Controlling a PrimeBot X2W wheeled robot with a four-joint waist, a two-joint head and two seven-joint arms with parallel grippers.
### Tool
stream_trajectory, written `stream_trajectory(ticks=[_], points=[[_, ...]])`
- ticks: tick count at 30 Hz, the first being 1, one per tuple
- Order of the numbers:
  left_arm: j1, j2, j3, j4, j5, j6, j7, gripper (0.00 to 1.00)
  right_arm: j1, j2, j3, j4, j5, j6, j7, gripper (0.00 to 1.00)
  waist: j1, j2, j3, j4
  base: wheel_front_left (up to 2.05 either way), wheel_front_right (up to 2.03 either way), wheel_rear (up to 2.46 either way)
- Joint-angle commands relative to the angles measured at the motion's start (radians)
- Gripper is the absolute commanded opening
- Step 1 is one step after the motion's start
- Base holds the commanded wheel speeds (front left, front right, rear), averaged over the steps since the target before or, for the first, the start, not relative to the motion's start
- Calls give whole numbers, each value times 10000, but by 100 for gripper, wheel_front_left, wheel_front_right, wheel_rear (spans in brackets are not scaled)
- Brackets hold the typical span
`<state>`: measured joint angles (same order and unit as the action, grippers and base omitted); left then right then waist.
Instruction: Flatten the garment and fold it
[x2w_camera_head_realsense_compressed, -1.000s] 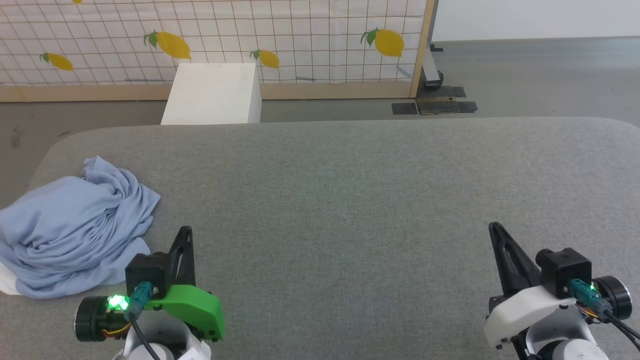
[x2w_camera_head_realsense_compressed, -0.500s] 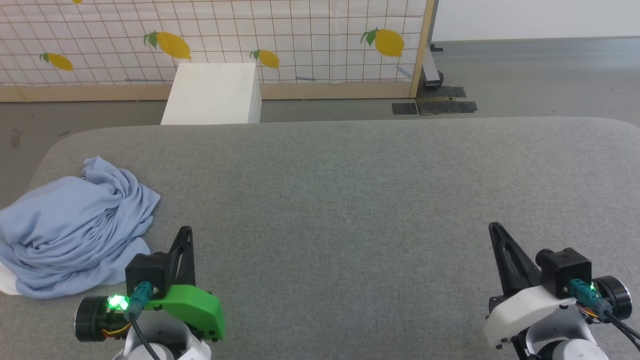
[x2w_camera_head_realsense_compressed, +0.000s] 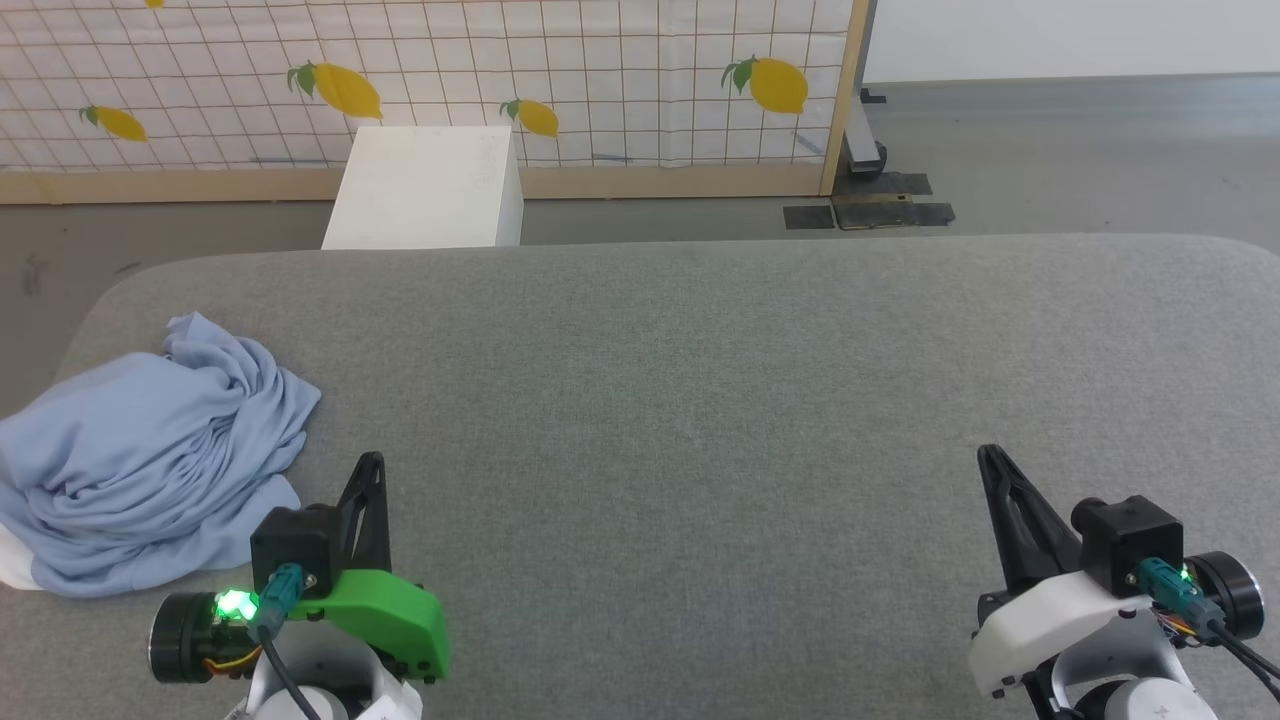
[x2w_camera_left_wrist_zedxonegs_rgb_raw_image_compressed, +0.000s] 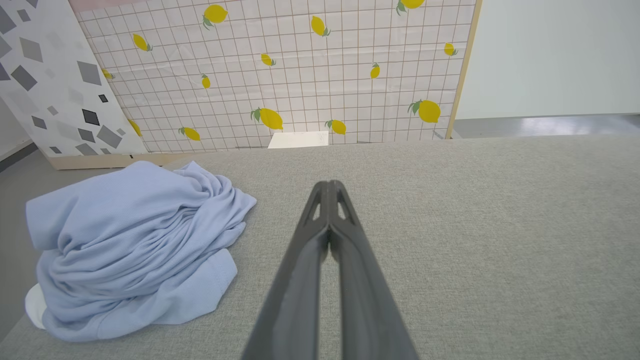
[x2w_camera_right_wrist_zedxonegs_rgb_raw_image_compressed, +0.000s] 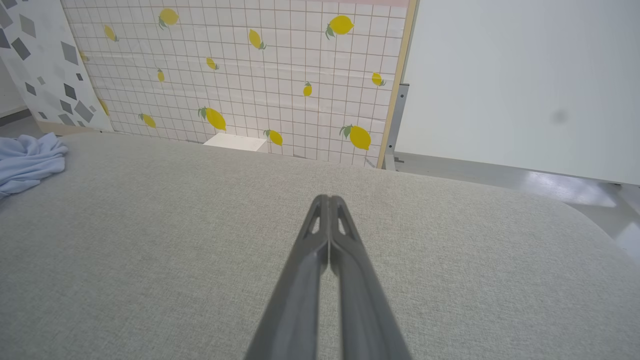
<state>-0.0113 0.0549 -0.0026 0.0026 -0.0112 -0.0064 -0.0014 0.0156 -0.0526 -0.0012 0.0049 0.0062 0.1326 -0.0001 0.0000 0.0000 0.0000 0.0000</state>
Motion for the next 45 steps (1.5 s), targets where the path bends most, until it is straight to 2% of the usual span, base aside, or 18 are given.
stream_trajectory(ticks=[1, 38, 39, 45], points=[[113, -47, 26, -26, 112, 64, 14, 0, -156, 24, 12, -49, -62, -19, 1, 0, 0, 0, 0, 0, 0, 0, 0], [113, -47, 26, -26, 112, 64, 14, 0, -156, 24, 12, -49, -62, -19, 1, 0, 0, 0, 0, 0, 0, 0, 0], [-2, 2, -11, 2, -7, -2, -1, 100, 1, -2, -2, 2, 5, 0, -1, 100, 0, 0, 0, 0, 0, 0, 0], [-26, 1, -90, 38, -56, 19, -41, 100, -7, -3, -12, 35, 25, 0, -36, 100, 0, 0, 1, 3, 0, 0, 0]])
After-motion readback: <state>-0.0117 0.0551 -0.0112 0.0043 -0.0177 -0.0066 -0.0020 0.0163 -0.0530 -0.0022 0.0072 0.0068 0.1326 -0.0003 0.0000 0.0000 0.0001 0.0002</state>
